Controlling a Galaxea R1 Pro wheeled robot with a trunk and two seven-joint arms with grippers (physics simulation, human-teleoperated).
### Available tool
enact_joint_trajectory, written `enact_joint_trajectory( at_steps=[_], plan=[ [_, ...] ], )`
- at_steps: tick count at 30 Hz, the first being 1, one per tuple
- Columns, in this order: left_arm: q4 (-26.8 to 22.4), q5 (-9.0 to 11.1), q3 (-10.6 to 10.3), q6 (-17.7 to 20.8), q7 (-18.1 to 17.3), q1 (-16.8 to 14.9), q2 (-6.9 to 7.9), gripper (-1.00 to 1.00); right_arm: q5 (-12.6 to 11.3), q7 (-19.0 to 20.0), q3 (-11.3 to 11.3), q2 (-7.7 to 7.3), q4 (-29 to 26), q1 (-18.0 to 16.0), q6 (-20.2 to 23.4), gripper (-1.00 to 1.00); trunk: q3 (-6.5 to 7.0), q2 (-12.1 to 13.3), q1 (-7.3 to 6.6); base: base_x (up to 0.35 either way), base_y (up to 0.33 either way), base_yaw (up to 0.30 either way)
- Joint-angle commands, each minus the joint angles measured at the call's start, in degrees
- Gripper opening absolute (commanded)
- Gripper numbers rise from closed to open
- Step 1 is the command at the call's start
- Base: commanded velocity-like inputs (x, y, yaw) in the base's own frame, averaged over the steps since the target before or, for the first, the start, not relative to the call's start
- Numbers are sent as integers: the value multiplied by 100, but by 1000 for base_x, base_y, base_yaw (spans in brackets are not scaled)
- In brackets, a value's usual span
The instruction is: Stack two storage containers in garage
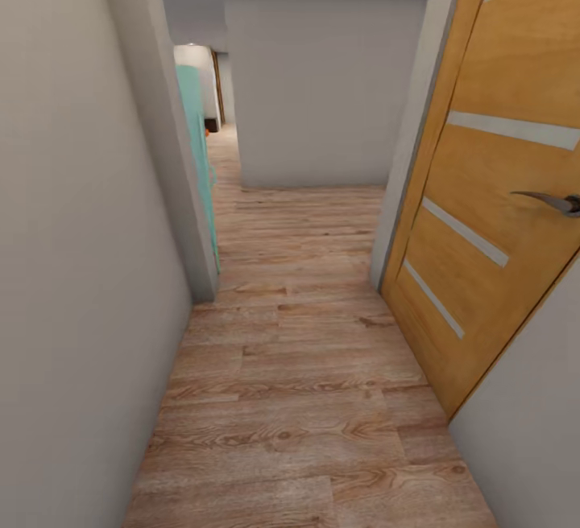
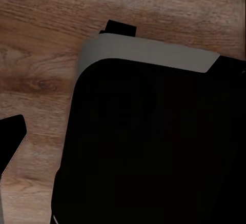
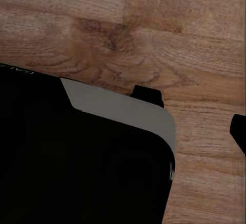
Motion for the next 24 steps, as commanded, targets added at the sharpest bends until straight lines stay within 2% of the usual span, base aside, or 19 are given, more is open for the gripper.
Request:
enact_joint_trajectory(
  at_steps=[1,15,24],
  plan=[
    [13,34,27,-30,5,-6,-1,100,13,3,11,1,4,-3,-15,100,-2,-2,3,341,0,-80],
    [13,34,27,-30,5,-6,-1,100,-5,6,8,-21,4,-3,-16,100,65,-2,3,341,0,-202],
    [13,34,35,-30,5,-6,-1,100,8,1,8,-5,4,-3,-16,100,67,-2,3,340,3,-25]
  ],
)
